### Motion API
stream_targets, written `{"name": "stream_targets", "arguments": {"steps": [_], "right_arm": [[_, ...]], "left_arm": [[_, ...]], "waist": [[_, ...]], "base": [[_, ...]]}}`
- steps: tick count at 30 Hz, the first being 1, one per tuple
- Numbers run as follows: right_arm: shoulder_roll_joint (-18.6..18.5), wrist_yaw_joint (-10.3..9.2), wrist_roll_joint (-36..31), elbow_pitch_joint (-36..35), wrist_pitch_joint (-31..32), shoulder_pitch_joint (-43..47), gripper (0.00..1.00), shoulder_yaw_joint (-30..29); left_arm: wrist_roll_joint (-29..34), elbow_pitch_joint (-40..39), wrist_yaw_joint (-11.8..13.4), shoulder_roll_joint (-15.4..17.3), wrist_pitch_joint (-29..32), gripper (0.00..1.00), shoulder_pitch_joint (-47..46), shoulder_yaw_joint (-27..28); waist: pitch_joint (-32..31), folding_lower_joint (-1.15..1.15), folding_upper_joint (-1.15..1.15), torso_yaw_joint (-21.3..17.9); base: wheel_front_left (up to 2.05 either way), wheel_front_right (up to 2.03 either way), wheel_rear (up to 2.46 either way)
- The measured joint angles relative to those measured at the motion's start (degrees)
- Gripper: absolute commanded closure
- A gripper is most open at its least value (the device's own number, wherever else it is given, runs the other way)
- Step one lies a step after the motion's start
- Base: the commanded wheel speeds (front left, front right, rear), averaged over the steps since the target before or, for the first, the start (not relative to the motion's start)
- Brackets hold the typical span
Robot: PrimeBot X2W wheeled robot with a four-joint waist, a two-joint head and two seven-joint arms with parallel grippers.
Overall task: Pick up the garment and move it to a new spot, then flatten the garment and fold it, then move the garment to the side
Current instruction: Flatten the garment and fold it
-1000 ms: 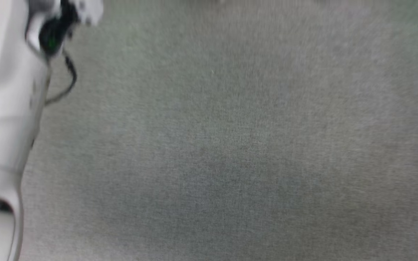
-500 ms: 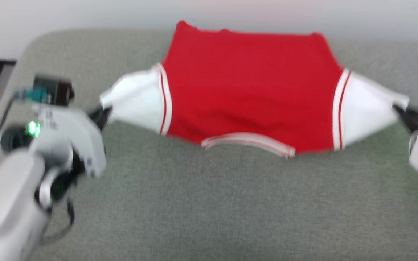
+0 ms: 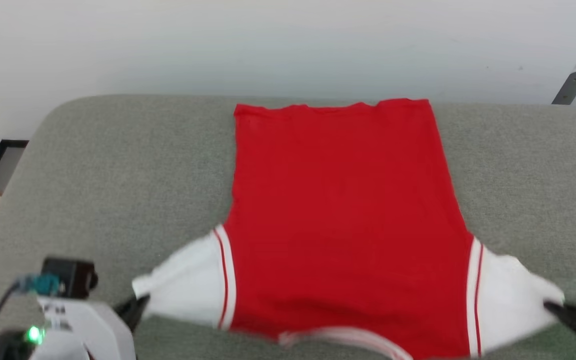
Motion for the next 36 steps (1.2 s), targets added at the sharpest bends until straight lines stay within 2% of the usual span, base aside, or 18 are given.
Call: {"name": "stream_targets", "arguments": {"steps": [6,10,14,21,29,30,31,32,36], "right_arm": [[0.5,0.0,-1.2,-6.0,4.6,9.8,1.0,-5.9],[2.9,0.0,-4.2,-8.4,6.0,13.2,1.0,-9.2],[5.7,0.0,-7.9,-9.1,6.9,14.3,1.0,-10.9],[9.6,0.0,-12.2,-6.7,7.8,14.5,1.0,-10.9],[10.4,0.03,-15.0,-3.3,7.1,11.9,1.0,-9.5],[10.4,0.04,-15.4,-2.7,6.7,11.5,0.79,-9.3],[10.3,0.04,-15.9,-2.2,6.4,11.2,0.51,-8.8],[10.2,0.07,-16.2,-1.8,5.7,10.9,0.0,-8.5],[9.6,0.12,-16.6,-1.3,5.5,8.9,0.0,-8.3]], "left_arm": [[-1.6,-4.0,3.6,0.6,-1.5,1.0,8.1,0.6],[-2.3,-4.5,4.3,-0.6,-3.1,1.0,10.6,0.5],[-1.7,-2.6,4.0,-1.7,-4.7,1.0,11.4,-0.3],[-1.1,1.7,2.0,-4.6,-6.9,1.0,10.8,-1.5],[-0.9,4.1,0.5,-6.8,-8.4,1.0,9.2,-2.3],[-0.8,4.3,0.3,-7.1,-8.5,1.0,9.0,-2.4],[-0.8,4.4,0.2,-7.3,-8.6,1.0,8.7,-2.6],[-0.8,4.6,0.2,-7.6,-8.6,1.0,8.6,-2.7],[-0.7,5.0,-0.3,-8.2,-8.7,1.0,7.6,-3.2]], "waist": [[1.0,0.0,0.0,0.0],[1.8,0.0,0.0,-0.2],[2.4,0.0,0.0,-0.2],[3.2,0.0,0.0,0.2],[4.4,0.0,0.0,0.6],[4.6,0.0,0.0,0.7],[4.7,0.0,0.0,0.8],[4.9,0.0,0.0,0.9],[5.4,0.0,0.0,1.2]], "base": [[0.0,0.0,0.0],[0.0,0.0,0.0],[0.0,0.0,0.0],[0.0,0.0,0.0],[0.0,0.0,0.0],[0.0,0.0,0.0],[0.0,0.0,0.0],[0.0,0.0,0.0],[0.0,0.0,0.0]]}}
